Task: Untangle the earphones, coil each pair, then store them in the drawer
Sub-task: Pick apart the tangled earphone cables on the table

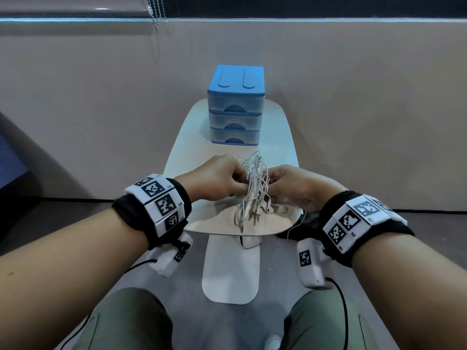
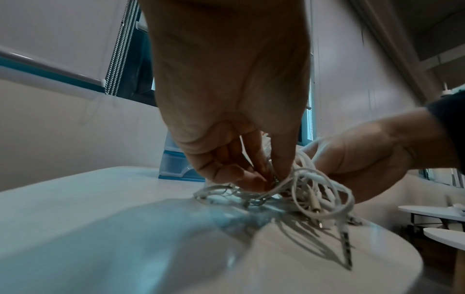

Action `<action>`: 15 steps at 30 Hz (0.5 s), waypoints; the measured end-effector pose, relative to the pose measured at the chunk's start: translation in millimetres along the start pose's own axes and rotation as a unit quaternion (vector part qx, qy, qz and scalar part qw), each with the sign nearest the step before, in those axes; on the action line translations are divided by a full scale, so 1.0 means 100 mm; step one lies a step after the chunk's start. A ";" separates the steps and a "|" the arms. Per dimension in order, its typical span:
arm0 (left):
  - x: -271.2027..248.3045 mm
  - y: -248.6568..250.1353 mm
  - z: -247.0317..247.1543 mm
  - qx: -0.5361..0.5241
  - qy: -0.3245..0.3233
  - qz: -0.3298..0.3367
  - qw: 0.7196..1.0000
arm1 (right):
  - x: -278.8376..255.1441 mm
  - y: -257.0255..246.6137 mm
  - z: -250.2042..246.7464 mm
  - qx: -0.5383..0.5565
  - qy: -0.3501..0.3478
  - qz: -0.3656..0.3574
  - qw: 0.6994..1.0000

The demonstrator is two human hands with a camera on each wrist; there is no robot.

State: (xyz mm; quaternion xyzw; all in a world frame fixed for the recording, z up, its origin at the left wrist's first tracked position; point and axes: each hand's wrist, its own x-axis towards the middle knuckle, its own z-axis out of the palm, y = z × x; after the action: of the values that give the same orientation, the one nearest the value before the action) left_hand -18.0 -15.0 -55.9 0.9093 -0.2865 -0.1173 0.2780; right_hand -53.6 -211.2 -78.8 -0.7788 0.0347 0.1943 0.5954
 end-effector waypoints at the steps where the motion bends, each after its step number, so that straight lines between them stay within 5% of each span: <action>1: 0.01 0.00 0.01 0.003 -0.001 -0.001 1.000 | -0.01 0.00 0.00 0.006 0.001 -0.001 1.000; 15: 0.00 0.00 0.02 0.019 -0.038 -0.010 0.999 | -0.03 -0.01 -0.04 0.052 0.012 0.015 0.998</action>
State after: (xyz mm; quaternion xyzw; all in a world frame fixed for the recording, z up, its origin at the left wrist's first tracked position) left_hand -18.6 -16.1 -57.0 0.9120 -0.2901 -0.1492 0.2488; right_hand -54.8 -215.0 -75.7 -0.7482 0.0637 0.1917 0.6319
